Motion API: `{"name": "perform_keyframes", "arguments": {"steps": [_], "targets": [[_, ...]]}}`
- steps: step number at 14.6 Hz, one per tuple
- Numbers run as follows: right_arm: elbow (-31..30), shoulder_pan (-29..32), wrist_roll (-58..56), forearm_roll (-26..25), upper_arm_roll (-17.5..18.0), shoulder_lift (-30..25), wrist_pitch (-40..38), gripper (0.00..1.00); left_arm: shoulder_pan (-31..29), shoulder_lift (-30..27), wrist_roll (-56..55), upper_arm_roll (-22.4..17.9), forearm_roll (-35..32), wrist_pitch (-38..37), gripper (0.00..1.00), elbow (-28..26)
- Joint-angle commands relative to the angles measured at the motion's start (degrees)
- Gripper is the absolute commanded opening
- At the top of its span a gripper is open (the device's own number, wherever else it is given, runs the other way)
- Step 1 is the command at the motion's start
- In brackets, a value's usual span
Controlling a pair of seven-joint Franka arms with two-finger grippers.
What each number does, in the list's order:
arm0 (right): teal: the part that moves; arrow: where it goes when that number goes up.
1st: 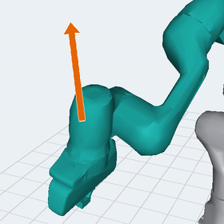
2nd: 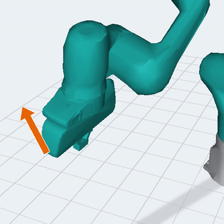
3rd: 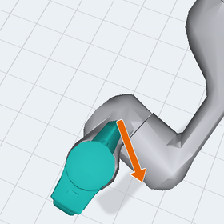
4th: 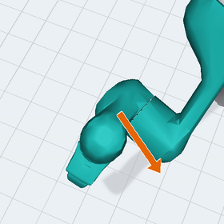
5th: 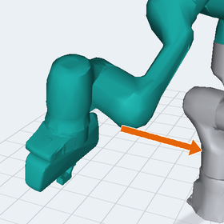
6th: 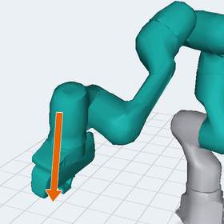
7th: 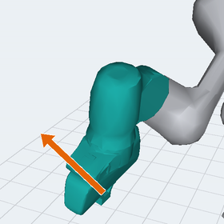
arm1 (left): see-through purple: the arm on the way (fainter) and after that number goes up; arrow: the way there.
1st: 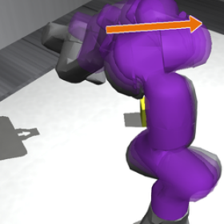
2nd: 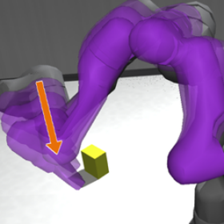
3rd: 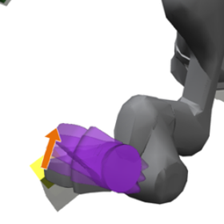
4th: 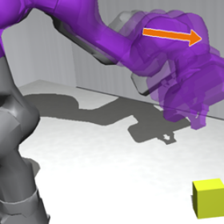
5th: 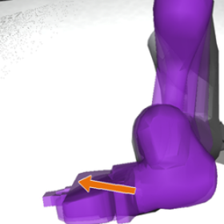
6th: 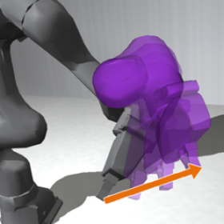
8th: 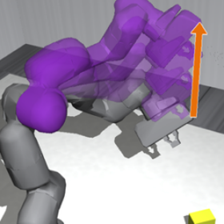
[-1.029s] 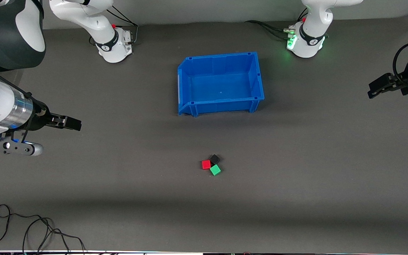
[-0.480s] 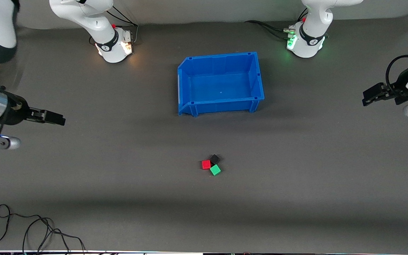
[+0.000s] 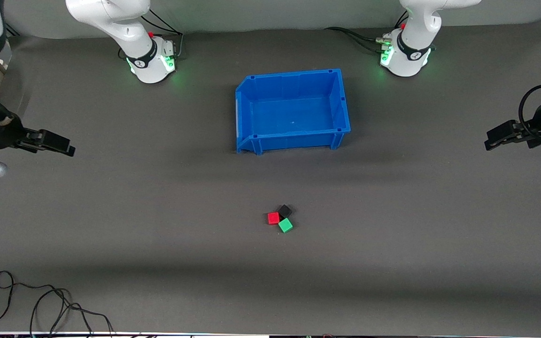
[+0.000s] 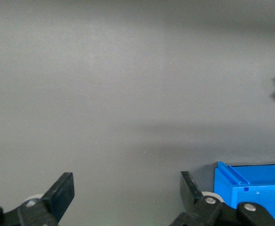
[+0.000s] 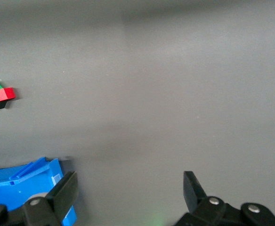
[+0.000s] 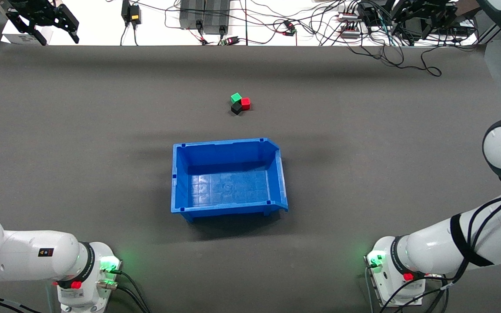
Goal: Attach green and red cubes to black cube
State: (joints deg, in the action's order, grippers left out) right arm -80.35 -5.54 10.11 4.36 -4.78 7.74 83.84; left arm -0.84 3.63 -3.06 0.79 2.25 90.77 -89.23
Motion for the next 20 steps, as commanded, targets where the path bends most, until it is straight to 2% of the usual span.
{"name": "perform_keyframes", "arguments": {"steps": [1, 10, 11, 14, 20], "targets": [[-3.23, 2.90, -2.02, -0.50, 1.00, -4.04, 2.55, 1.00, -1.70, 0.51, 0.42, 0.18, 1.35, -0.15, 1.00, 0.98], [-6.93, 2.82, -2.20, -0.94, 2.06, -6.43, 3.09, 1.00, -1.18, 0.33, -0.37, 0.62, 1.26, -0.15, 1.00, 0.46], [-6.93, 2.73, -2.20, -1.37, 2.49, -6.43, 2.82, 1.00, -1.18, 0.33, -0.37, 0.62, 1.18, -0.15, 1.00, 0.46], [-6.93, 2.73, -2.20, -7.08, 5.92, -6.34, 1.50, 1.00, -1.18, 0.59, -0.37, 0.71, 1.35, 0.02, 1.00, 0.54], [-6.49, 2.82, -2.11, -7.00, 6.01, -5.81, 1.50, 1.00, -1.18, 1.03, -0.37, 0.62, 1.35, 1.26, 1.00, 0.54]]}}
